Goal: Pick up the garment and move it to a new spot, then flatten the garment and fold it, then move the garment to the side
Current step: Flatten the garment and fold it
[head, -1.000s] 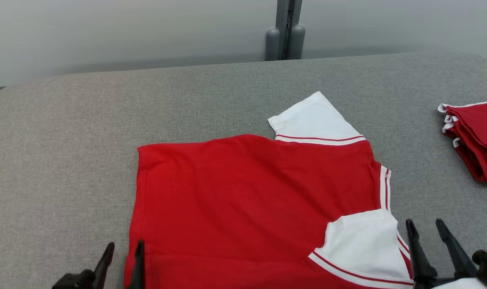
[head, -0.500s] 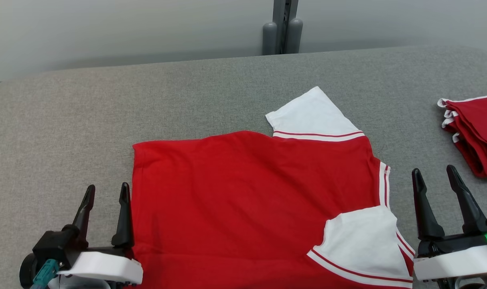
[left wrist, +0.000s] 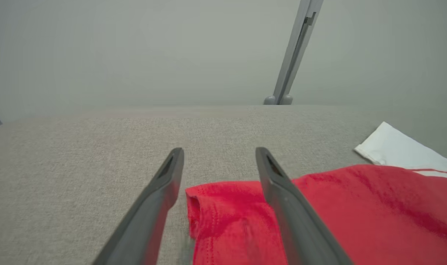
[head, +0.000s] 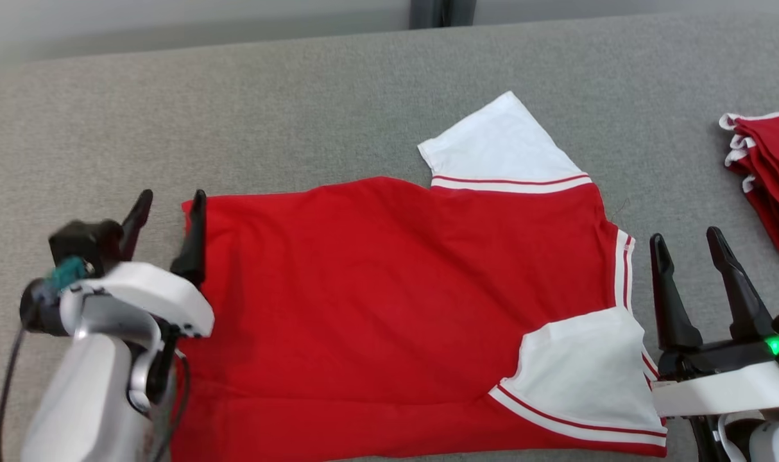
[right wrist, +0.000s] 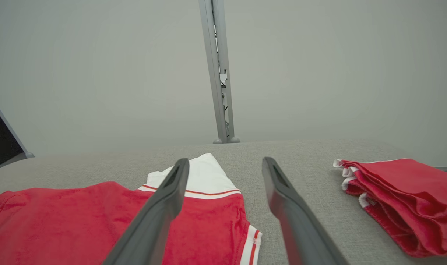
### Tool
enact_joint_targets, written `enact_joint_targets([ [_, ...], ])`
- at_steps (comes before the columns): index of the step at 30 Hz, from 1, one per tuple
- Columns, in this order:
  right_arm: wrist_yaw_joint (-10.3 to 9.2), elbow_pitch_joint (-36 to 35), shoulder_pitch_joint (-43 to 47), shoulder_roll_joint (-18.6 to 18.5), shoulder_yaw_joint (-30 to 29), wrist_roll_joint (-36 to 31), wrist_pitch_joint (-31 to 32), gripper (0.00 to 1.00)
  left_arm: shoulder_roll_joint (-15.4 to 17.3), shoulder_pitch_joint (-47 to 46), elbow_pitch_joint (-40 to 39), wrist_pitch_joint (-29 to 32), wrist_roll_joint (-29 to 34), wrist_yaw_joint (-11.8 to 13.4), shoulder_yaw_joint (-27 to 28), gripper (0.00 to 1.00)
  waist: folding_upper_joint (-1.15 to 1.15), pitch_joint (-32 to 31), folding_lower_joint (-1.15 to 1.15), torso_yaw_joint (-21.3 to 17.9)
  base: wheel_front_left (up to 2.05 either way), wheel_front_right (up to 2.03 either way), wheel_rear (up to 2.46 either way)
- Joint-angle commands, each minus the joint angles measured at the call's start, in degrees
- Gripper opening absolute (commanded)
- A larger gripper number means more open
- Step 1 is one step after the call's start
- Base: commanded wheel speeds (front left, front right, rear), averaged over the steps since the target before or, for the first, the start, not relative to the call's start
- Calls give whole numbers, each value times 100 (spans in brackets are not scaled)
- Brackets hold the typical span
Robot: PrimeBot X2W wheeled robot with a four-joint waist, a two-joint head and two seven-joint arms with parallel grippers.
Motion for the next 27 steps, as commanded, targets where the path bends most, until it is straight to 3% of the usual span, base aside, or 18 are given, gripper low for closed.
enact_joint_targets([
  [1,1,18,-95,-23,20,4,-22,100,94,-222,243,138,-79,-59,55,100,0,153,0,-99,0,0,0],
  [13,1,339,-324,18,147,113,-141,100,309,-1260,2116,1154,-559,-421,111,100,0,379,0,-295,0,0,0],
  [14,1,350,-341,18,152,114,-148,100,292,-1304,2219,1196,-611,-457,126,81,0,385,0,-306,0,0,0],
  [15,1,360,-356,16,148,117,-155,100,299,-1338,2310,1223,-604,-470,113,47,0,387,0,-315,0,0,0],
  [17,1,386,-372,3,133,136,-155,100,306,-1399,2434,1192,-634,-531,80,0,0,390,0,-329,0,0,0],
  [27,1,912,-846,-326,-47,415,-187,100,313,-1681,2725,664,-483,-634,-94,0,0,425,0,-281,0,0,0],
])
